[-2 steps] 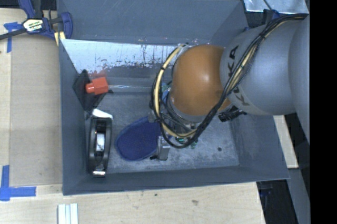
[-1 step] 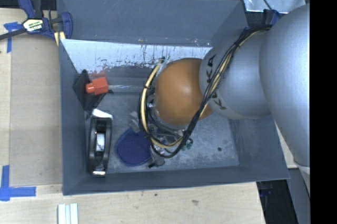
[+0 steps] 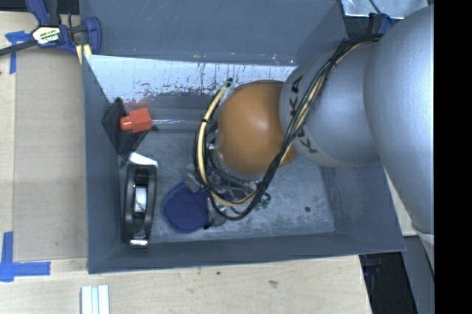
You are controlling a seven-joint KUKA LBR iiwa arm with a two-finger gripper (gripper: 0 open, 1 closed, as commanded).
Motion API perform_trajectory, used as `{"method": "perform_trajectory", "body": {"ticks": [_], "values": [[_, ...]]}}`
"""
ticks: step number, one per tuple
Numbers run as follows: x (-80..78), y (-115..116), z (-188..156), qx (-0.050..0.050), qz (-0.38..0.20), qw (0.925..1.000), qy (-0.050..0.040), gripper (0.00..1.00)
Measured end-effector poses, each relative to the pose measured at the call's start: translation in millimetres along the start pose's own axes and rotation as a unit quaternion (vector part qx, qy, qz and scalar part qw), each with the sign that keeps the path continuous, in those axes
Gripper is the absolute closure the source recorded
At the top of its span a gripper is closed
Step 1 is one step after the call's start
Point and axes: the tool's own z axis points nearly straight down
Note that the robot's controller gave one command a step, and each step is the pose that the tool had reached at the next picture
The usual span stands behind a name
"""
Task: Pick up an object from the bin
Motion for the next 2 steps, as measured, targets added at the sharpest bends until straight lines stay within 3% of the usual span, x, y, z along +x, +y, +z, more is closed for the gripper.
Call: {"method": "perform_trajectory", "body": {"ticks": [1,2], "values": [[11.5,-7,-64,0.001,-0.004,1.0,-0.0002,1.0],[-10.7,-28,-138,0.001,-0.019,0.9998,-0.0015,1.0]]}}
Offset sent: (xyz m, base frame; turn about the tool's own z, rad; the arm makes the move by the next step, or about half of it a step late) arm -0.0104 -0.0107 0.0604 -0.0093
